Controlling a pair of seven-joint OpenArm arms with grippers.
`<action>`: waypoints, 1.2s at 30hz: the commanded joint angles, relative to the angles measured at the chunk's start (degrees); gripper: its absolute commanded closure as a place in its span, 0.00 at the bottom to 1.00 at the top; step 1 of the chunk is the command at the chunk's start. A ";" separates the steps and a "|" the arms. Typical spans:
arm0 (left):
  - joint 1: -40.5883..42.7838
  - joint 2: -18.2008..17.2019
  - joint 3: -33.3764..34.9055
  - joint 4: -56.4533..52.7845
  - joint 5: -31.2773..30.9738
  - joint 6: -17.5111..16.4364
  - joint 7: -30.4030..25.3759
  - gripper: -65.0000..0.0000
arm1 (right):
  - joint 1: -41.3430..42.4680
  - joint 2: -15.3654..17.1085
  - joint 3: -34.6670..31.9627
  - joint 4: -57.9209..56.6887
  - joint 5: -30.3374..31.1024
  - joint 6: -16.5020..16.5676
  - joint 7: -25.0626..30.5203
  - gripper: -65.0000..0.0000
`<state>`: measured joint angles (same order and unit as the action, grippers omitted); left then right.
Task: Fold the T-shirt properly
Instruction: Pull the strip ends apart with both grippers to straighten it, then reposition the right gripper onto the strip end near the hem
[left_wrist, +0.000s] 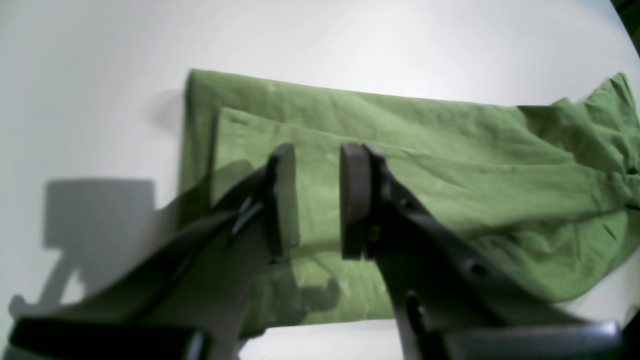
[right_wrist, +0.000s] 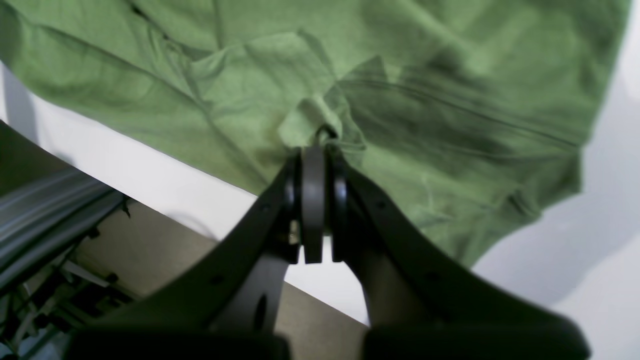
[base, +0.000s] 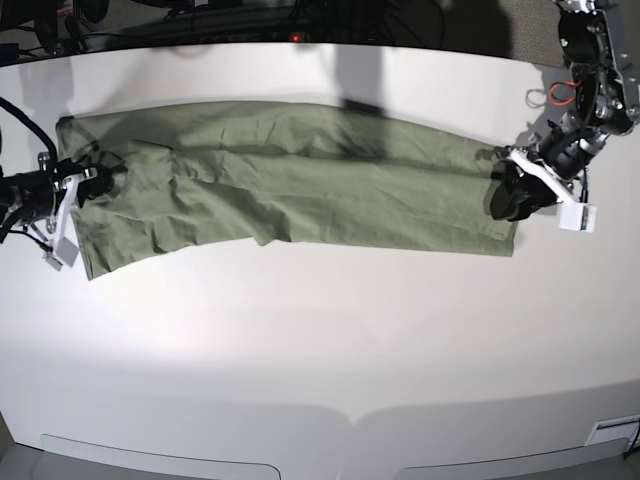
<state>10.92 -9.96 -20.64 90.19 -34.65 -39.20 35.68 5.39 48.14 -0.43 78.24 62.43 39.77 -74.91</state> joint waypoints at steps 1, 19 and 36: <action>-0.96 -0.52 -0.33 0.63 -0.15 -0.48 -1.90 0.76 | 0.94 0.87 0.66 0.48 0.26 0.23 0.57 1.00; -6.47 3.76 -0.11 -11.74 13.27 -0.46 -4.50 0.76 | 0.96 -0.70 0.66 0.48 0.33 0.23 0.87 1.00; -6.32 -4.37 -0.11 -17.62 12.15 4.28 -4.02 0.76 | 1.14 -2.95 0.68 0.48 -6.86 0.23 12.52 1.00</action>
<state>4.58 -13.78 -20.64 72.40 -23.79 -35.94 29.93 5.41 43.97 -0.43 78.08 54.70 39.75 -63.02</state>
